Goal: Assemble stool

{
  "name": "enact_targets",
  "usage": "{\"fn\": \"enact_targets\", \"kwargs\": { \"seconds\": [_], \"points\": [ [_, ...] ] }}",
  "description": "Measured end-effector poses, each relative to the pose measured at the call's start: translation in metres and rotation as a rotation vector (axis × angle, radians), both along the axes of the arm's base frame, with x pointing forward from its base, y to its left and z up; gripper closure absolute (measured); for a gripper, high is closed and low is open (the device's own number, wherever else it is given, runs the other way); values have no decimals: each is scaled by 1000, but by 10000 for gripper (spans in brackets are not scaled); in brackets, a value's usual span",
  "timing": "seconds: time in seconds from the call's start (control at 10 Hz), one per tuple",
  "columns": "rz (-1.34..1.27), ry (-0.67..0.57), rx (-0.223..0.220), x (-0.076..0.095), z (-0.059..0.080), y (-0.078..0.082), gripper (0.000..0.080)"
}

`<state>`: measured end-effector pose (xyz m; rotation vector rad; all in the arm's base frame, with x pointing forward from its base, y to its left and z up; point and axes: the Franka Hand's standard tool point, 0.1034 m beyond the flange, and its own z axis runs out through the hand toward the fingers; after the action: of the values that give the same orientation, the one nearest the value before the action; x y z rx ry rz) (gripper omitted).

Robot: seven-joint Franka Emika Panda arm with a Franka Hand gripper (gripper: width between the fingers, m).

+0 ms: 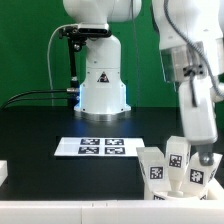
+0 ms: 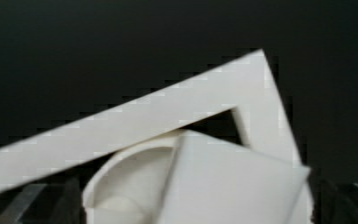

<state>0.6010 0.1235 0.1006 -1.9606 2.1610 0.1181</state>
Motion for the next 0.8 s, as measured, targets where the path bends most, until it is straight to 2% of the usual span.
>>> {"fn": "enact_targets", "kwargs": {
  "seconds": [0.2,0.4,0.8],
  "points": [
    [95,-20,-15,1,-1,-3,150],
    [289,-54,-50,1,-1,-4,150],
    [918,-157,-149,6,9,2,150]
  ]
}}
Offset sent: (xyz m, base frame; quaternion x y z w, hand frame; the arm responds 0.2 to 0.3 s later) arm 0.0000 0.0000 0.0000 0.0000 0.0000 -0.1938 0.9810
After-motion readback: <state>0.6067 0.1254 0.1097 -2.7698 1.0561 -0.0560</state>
